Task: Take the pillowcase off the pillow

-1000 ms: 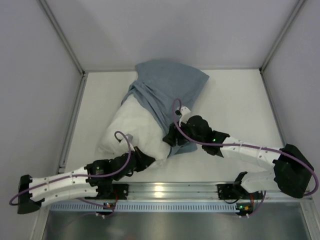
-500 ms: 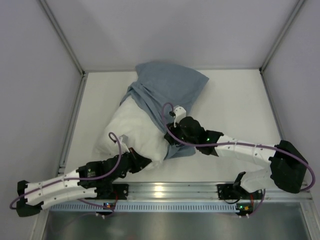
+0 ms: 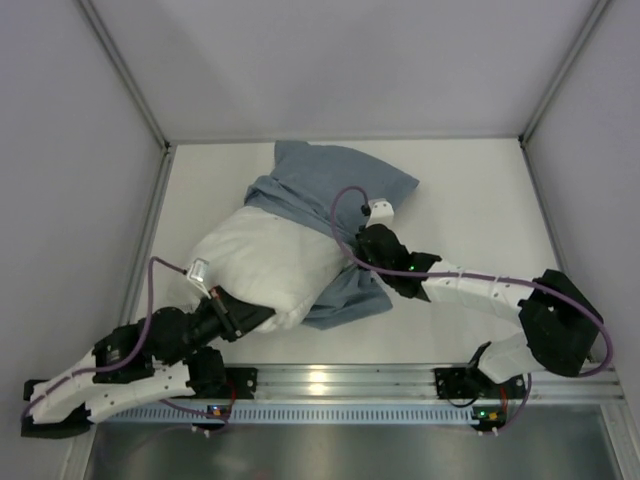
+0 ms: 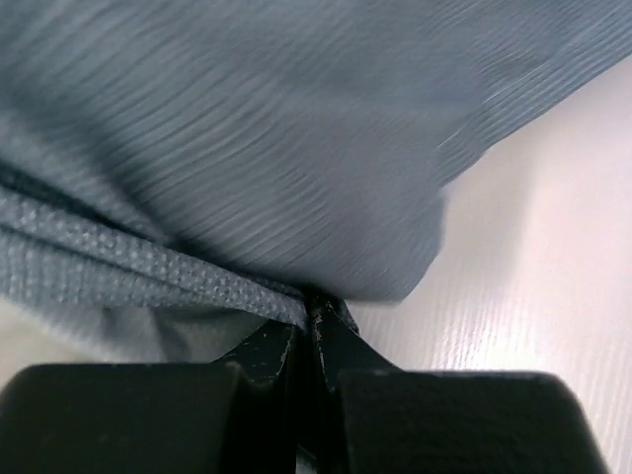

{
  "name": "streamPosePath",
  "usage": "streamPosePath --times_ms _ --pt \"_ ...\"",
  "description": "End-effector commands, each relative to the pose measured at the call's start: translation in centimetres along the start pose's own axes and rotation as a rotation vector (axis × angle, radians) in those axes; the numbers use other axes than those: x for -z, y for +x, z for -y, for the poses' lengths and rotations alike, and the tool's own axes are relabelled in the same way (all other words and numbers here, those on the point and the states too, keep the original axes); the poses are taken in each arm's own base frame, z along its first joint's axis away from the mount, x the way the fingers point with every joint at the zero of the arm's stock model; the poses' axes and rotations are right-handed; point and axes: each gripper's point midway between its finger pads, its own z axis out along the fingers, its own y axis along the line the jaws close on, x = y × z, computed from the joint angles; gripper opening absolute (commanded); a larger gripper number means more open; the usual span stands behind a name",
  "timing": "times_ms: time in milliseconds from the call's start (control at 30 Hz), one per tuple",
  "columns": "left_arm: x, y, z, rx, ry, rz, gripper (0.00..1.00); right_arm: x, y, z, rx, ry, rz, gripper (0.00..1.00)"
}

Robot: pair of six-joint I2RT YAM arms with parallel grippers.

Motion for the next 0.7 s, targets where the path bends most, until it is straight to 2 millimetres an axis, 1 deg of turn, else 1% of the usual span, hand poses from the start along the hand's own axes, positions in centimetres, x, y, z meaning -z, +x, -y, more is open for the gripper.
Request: streamPosePath --times_ms 0,33,100,133,200,233,267,333,367,433,467,500,533,567,600,633,667 --pt "3.3 -3.2 3.8 0.025 0.130 0.062 0.00 -2.0 -1.4 3.5 -0.090 0.117 0.026 0.00" --pt "4.1 -3.6 4.3 0.030 0.145 0.067 0.00 -2.7 -2.3 4.2 -0.115 0.131 0.039 0.00" --pt "5.4 -4.4 4.7 0.046 0.180 0.082 0.00 -3.4 -2.9 5.1 -0.131 0.149 0.041 0.00" --pt "6.2 -4.9 4.7 0.052 0.185 0.092 0.00 -4.0 -3.6 6.2 -0.145 0.179 0.048 0.00" --pt "7.6 -6.0 4.5 0.068 0.193 0.124 0.00 -4.5 -4.1 7.4 -0.169 0.192 0.048 0.00" --pt "8.2 -6.4 4.3 0.076 0.190 0.139 0.00 -4.7 -4.6 8.9 -0.192 0.219 0.054 0.00" --pt "9.0 -6.8 3.9 0.076 0.179 0.144 0.00 -4.8 -4.8 9.6 -0.195 0.229 0.053 0.00" --pt "9.6 -7.3 3.7 0.070 0.163 0.161 0.00 -4.8 -5.3 10.4 -0.191 0.232 0.055 0.00" --pt "9.8 -7.4 3.6 0.067 0.159 0.167 0.00 -4.7 -5.3 10.4 -0.160 0.228 0.051 0.00" --pt "9.7 -7.4 3.4 0.065 0.150 0.173 0.00 -4.5 -5.0 8.8 -0.138 0.132 0.023 0.00" --pt "9.1 -7.1 3.0 0.056 0.130 0.169 0.00 -4.4 -5.0 7.6 -0.122 0.067 0.022 0.11" --pt "8.8 -6.9 2.8 0.055 0.120 0.168 0.00 -4.0 -4.4 5.3 -0.110 -0.069 -0.015 0.24" --pt "8.5 -6.7 2.6 0.055 0.109 0.165 0.00 -3.1 -4.0 3.3 -0.079 -0.146 -0.022 0.42" --pt "8.1 -6.5 2.3 0.048 0.095 0.159 0.00 -2.3 -3.5 2.2 -0.066 -0.180 -0.035 0.65" --pt "7.4 -6.0 1.7 0.038 0.073 0.151 0.00 -1.5 -3.3 1.4 -0.051 -0.190 -0.028 0.69" --pt "7.1 -5.8 1.5 0.032 0.062 0.146 0.00 0.4 -2.9 -0.2 -0.033 -0.238 -0.015 0.73" --pt "6.8 -5.5 1.2 0.025 0.048 0.141 0.00 1.3 -3.0 -0.8 -0.048 -0.264 -0.006 0.78"
